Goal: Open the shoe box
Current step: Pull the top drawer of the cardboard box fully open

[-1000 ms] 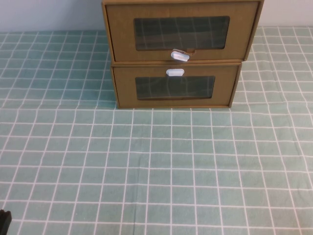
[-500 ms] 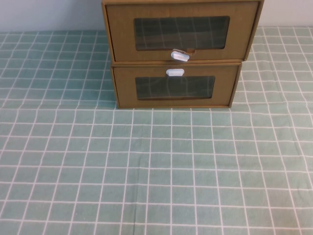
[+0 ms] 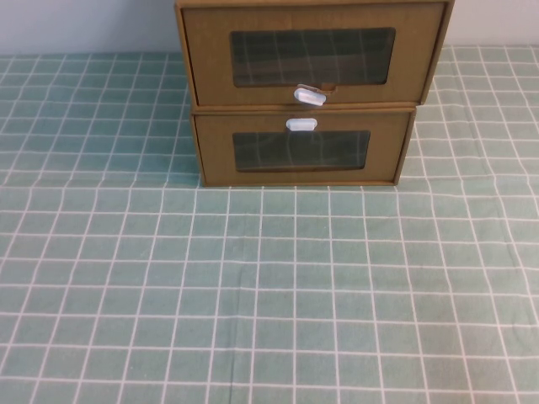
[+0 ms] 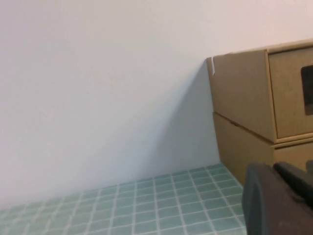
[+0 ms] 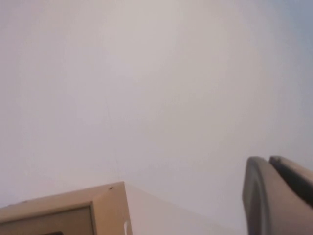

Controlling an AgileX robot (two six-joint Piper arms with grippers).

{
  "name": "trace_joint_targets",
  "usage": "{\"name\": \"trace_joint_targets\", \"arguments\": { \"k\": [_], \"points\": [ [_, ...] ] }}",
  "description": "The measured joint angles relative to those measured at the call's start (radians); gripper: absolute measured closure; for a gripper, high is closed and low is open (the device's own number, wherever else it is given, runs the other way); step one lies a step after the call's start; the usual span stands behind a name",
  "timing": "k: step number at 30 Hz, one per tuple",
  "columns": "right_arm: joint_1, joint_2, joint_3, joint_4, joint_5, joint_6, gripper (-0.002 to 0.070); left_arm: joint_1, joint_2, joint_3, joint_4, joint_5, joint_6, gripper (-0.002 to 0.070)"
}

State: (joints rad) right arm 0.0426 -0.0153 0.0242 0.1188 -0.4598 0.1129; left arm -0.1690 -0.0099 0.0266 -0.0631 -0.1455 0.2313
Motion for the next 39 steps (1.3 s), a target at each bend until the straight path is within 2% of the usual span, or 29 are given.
{"name": "trace_joint_targets", "arguments": {
  "k": [5,10,15,18,20,24,27,33,39],
  "points": [
    [0.0,0.0,0.0,0.008,-0.073,0.0,0.0689,0.0,0.0,0.0,0.0,-0.003,0.128,0.068],
    [0.0,0.0,0.0,0.01,-0.196,0.002,0.0689,0.0,0.0,0.0,-0.015,-0.066,0.109,0.068],
    [0.0,0.0,-0.031,0.01,-0.307,0.117,0.069,0.0,0.0,0.0,-0.049,-0.422,-0.118,0.068],
    [0.0,0.0,-0.137,0.01,-0.287,0.213,0.069,0.0,-0.002,-0.009,-0.1,-0.663,-0.209,0.068],
    [0.0,0.0,-0.234,0.01,-0.239,0.241,0.069,0.0,-0.005,-0.062,-0.158,-0.711,-0.231,0.068],
    [0.0,0.022,-0.483,0.006,-0.094,0.257,0.069,0.0,-0.005,-0.252,-0.304,-0.605,-0.242,0.068],
    [0.0,0.094,-0.647,0.0,0.034,0.26,0.069,0.0,0.002,-0.413,-0.359,-0.478,-0.208,0.068],
    [-0.001,0.311,-0.885,-0.04,0.346,0.26,0.069,0.0,0.172,-0.733,-0.368,-0.147,-0.048,0.068],
    [-0.001,0.524,-0.978,-0.051,0.645,0.26,0.069,0.0,0.402,-0.974,-0.364,0.268,-0.008,0.068]
  ]
}}
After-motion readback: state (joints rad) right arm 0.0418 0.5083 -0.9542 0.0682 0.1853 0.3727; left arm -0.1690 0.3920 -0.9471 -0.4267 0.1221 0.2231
